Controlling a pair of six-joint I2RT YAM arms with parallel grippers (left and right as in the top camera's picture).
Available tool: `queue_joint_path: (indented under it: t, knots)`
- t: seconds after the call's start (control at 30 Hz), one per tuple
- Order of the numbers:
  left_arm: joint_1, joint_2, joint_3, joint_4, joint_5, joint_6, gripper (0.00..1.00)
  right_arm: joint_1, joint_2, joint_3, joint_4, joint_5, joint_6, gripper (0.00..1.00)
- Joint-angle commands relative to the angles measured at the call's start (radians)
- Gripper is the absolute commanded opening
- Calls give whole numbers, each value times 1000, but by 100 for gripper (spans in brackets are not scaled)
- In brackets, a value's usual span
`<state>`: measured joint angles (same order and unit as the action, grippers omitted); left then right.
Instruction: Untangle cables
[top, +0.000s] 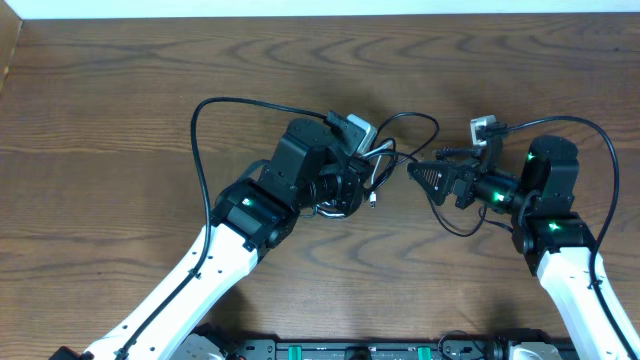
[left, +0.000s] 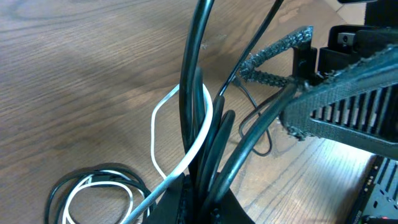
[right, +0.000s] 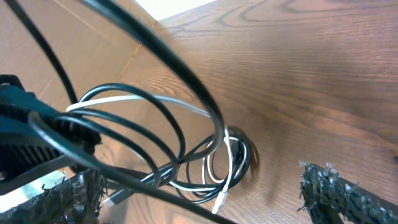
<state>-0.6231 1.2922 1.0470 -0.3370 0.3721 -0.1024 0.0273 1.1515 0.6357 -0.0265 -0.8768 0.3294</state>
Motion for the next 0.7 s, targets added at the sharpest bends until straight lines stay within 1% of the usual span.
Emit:
queue_joint_path:
  t: [0.0, 0.23, 0.33, 0.4, 0.43, 0.5, 0.6, 0.67]
  knots:
    - [2, -25, 15, 1, 41, 16, 7, -3, -2, 10, -2, 41, 1, 99]
    - [2, -24, 15, 1, 43, 18, 8, -1, -2, 10, -8, 50, 18, 99]
    - [2, -24, 15, 1, -16, 16, 8, -1, -2, 10, 2, 19, 10, 99]
    - [2, -24, 15, 0, -81, 0, 8, 0, -2, 10, 27, -71, -57, 99]
    - [2, -24, 15, 1, -131, -39, 8, 1, -2, 10, 40, -147, -117, 99]
    - [2, -24, 15, 1, -209, -116, 8, 1, -2, 10, 50, -250, -185, 99]
    - [2, -24, 15, 0, -193, -116, 8, 0, -2, 10, 69, -260, -195, 99]
    - [2, -24, 15, -11, -168, -89, 8, 0, -2, 10, 68, -239, -184, 96]
